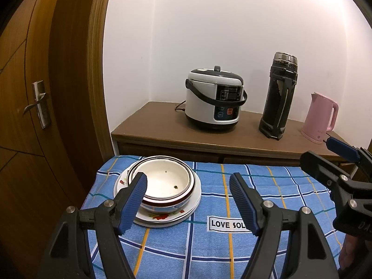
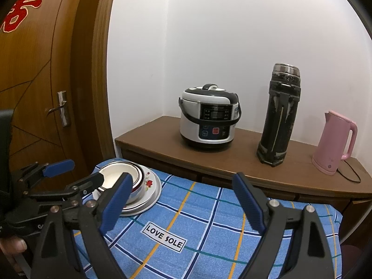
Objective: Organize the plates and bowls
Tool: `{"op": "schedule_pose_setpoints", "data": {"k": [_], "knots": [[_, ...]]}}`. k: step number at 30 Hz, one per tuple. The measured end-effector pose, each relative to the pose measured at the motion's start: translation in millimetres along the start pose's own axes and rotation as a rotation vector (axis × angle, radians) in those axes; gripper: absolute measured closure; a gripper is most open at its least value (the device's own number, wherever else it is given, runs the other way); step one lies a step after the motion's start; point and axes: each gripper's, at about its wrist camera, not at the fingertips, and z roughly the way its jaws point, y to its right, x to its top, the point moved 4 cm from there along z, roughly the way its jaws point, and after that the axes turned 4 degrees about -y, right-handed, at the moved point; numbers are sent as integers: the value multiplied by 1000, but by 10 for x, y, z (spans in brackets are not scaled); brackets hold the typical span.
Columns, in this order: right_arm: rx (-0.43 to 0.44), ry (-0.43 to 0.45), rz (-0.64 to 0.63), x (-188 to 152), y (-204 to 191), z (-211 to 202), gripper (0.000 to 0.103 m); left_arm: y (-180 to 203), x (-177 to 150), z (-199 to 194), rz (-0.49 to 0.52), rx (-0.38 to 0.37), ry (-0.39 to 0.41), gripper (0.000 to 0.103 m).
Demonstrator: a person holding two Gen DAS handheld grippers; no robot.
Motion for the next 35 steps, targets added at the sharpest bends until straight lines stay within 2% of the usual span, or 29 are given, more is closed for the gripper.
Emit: {"op": "schedule_pose_setpoints", "data": {"k": [23,35], "knots": [[-25,42,-2,30,67,-147,13,128,-3,-1,30,-33,-34,28],[-43,67,-2,20,116,-250,13,236,25,-127,65,-39,20,28]]}}
